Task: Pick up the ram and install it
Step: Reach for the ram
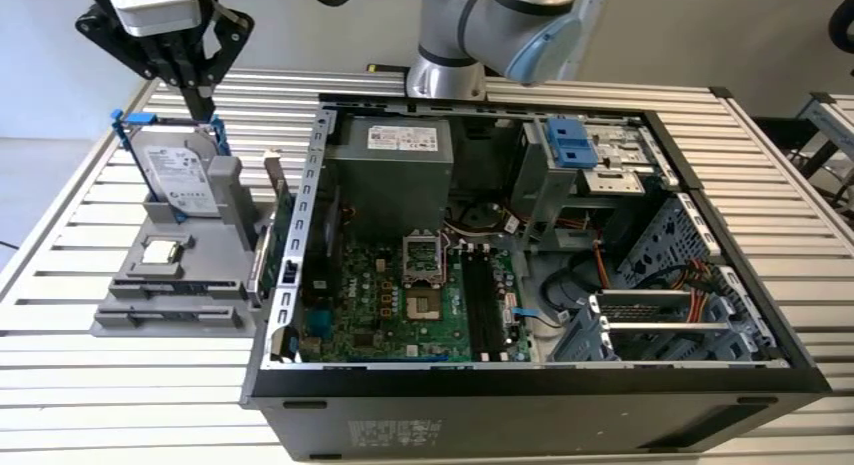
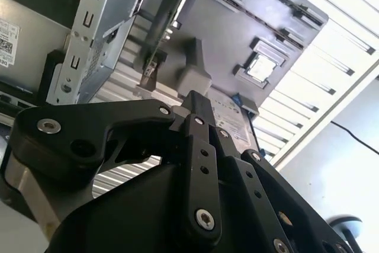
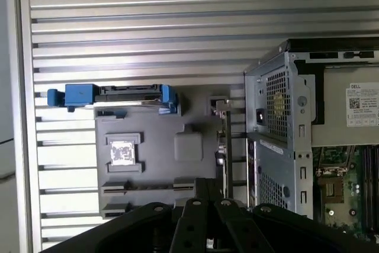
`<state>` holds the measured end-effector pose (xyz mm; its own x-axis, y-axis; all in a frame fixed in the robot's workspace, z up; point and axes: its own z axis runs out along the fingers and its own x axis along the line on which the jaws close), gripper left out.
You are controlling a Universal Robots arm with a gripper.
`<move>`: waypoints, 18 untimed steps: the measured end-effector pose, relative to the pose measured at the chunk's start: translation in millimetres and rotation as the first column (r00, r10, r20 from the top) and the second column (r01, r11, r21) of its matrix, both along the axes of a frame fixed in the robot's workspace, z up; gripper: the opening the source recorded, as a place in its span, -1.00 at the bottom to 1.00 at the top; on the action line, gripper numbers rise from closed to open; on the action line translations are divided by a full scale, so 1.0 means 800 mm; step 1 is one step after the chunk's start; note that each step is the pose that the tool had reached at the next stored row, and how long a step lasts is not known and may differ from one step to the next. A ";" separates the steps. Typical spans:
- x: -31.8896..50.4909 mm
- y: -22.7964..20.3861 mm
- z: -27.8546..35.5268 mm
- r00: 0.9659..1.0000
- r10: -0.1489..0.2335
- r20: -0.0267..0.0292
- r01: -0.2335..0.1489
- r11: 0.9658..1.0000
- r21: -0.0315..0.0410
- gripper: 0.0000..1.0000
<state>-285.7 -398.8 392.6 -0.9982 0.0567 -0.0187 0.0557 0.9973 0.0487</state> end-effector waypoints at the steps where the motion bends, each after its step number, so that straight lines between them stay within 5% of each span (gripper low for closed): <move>1: -0.003 0.0000 0.0000 1.000 0.001 0.000 -0.001 1.000 0.000 -1.00; 18: -0.049 0.0000 0.0000 1.000 0.018 0.000 -0.018 1.000 0.000 -1.00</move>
<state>-324.8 -398.8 392.6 -0.9991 0.0387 -0.0186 0.0378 0.9981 0.0487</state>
